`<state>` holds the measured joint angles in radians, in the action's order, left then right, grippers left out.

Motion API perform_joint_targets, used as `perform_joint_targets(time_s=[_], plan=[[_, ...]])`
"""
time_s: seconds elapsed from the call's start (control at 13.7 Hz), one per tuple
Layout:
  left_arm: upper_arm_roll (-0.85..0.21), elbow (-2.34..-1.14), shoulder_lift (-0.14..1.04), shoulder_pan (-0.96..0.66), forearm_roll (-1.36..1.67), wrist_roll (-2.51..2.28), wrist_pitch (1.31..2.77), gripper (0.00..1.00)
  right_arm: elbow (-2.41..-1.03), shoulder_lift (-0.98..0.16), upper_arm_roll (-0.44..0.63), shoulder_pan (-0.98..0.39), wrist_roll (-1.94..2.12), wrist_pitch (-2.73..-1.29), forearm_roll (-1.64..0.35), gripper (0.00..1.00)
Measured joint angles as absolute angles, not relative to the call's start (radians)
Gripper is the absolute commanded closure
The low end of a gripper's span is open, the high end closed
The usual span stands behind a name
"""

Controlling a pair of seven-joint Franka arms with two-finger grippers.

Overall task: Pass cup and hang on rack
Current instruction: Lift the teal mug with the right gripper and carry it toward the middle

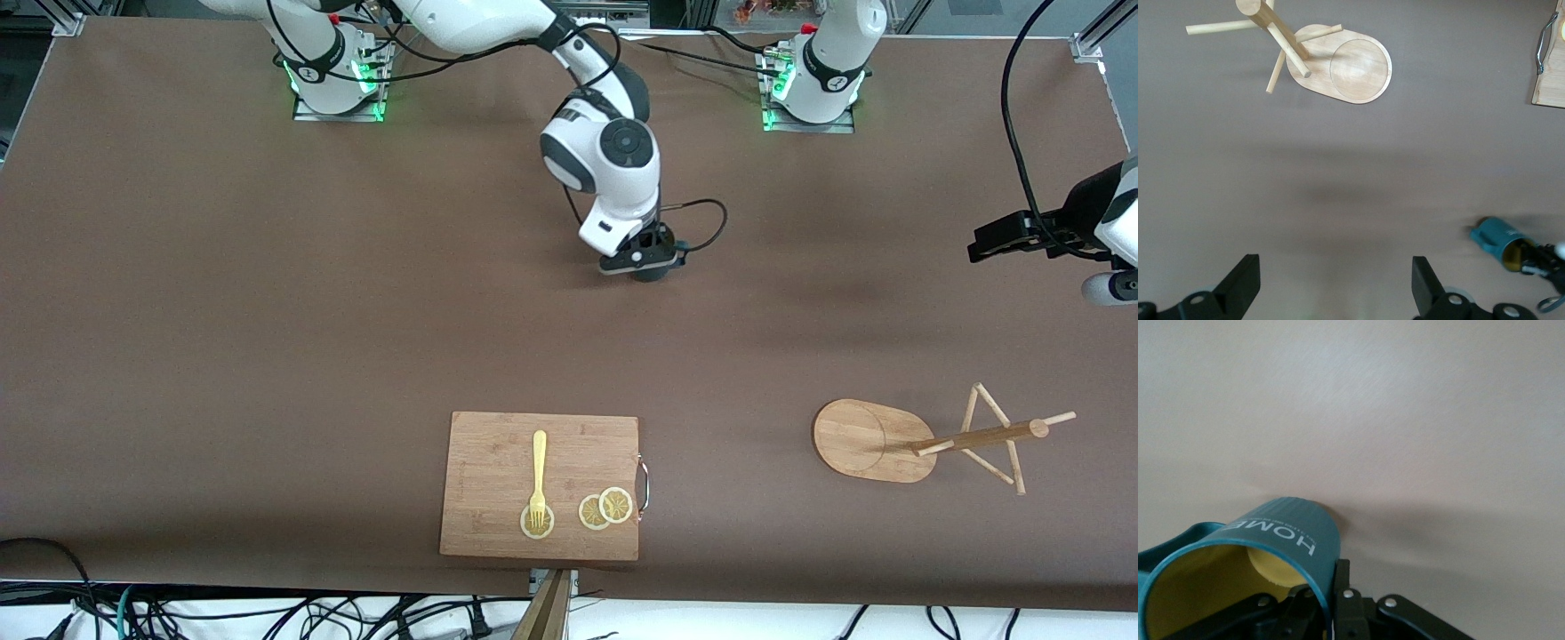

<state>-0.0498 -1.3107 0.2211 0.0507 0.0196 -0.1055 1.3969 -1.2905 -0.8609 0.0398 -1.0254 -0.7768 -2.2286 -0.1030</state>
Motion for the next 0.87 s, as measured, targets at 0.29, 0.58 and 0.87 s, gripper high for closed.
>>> perform_joint_targets(time_s=[0.29, 0.58, 0.87], plan=[[-0.049, -1.311, 0.221, 0.051, 0.02, -0.105, 1.397, 0.0, -1.284, -0.884, 0.044, -1.077, -0.812, -2.232, -0.07, 0.91], [-0.049, -1.311, 0.222, 0.051, 0.02, -0.105, 1.397, 0.0, -1.281, -0.885, 0.047, -1.093, -0.83, -2.233, -0.061, 0.53], [-0.049, -1.311, 0.222, 0.051, 0.02, -0.105, 1.397, 0.0, -1.252, -0.877, 0.057, -1.093, -0.834, -2.203, -0.06, 0.0]])
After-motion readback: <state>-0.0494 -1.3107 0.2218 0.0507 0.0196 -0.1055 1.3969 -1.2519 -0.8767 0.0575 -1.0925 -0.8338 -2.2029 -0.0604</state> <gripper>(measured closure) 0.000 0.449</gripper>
